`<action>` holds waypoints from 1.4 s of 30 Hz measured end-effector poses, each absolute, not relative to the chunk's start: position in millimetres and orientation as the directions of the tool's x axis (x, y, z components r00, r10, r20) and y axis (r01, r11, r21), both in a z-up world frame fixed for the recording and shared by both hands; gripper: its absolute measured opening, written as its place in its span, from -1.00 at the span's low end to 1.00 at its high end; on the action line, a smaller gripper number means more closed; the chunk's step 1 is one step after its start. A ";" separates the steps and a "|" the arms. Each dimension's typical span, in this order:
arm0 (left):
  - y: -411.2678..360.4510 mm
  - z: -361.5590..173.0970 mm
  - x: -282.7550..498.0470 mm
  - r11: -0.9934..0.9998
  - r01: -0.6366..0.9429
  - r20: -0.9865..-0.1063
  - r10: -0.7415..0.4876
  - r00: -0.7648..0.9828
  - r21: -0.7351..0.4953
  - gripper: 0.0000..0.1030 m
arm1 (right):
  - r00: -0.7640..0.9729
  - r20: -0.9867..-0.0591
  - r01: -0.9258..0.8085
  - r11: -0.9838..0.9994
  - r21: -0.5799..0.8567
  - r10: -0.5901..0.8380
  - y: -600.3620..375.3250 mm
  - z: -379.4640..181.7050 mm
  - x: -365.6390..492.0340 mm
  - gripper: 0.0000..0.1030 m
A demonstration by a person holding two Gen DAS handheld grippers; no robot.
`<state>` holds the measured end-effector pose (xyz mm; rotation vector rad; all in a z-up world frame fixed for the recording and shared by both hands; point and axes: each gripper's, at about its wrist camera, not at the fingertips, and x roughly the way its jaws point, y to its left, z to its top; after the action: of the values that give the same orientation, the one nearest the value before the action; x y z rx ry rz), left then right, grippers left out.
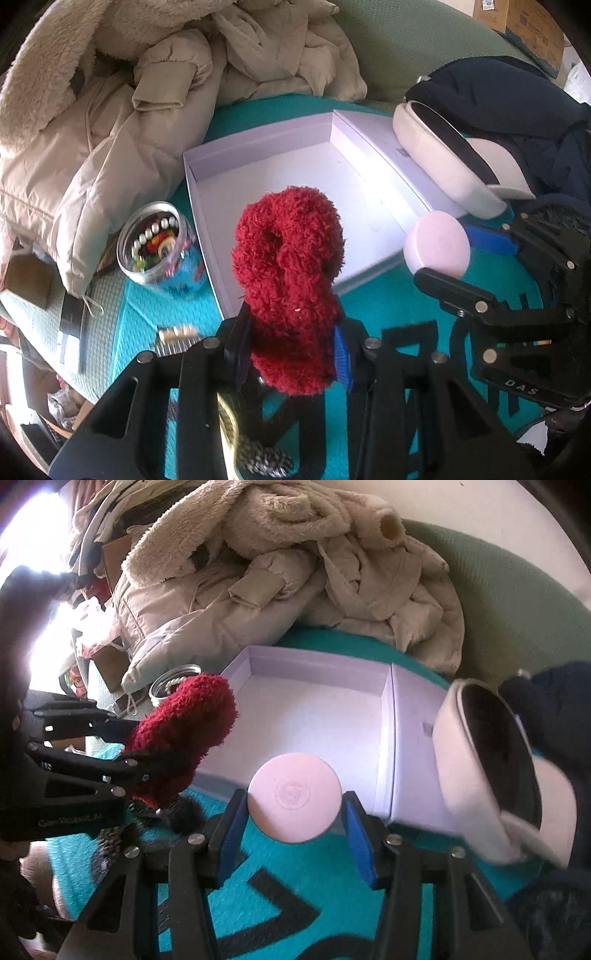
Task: Organize objects
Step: 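Carry pink compact in right tool while left tool carries red scrunchie over white box, then open right tool to drop compact in box while left tool releases red scrunchie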
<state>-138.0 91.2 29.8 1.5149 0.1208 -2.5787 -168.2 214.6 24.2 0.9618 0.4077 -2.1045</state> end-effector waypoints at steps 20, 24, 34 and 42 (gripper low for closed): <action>30.5 -6.0 -220.8 -0.976 0.216 -0.868 -0.109 -0.484 0.002 -0.33 | -0.431 -0.748 0.771 -0.637 -0.015 -0.505 158.6 -1.6 -245.3 0.01; 22.4 -16.1 -242.2 -0.978 0.211 -0.874 -0.104 -0.474 0.003 -0.33 | -0.433 -0.751 0.772 -0.636 -0.024 -0.498 150.5 -2.8 -262.9 0.01; 5.4 -27.6 -281.5 -0.974 0.220 -0.887 -0.052 -0.460 -0.057 -0.33 | -0.407 -0.787 0.769 -0.638 -0.022 -0.464 133.3 -10.6 -299.4 0.01; 1.0 -37.8 -296.0 -0.973 0.217 -0.891 -0.035 -0.452 -0.072 -0.32 | -0.401 -0.800 0.765 -0.644 -0.024 -0.446 125.9 -17.9 -307.7 0.01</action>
<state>-296.0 1.0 -37.8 1.5541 0.2634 -2.5436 -307.7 125.9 -17.9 1.0284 0.5090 -2.0834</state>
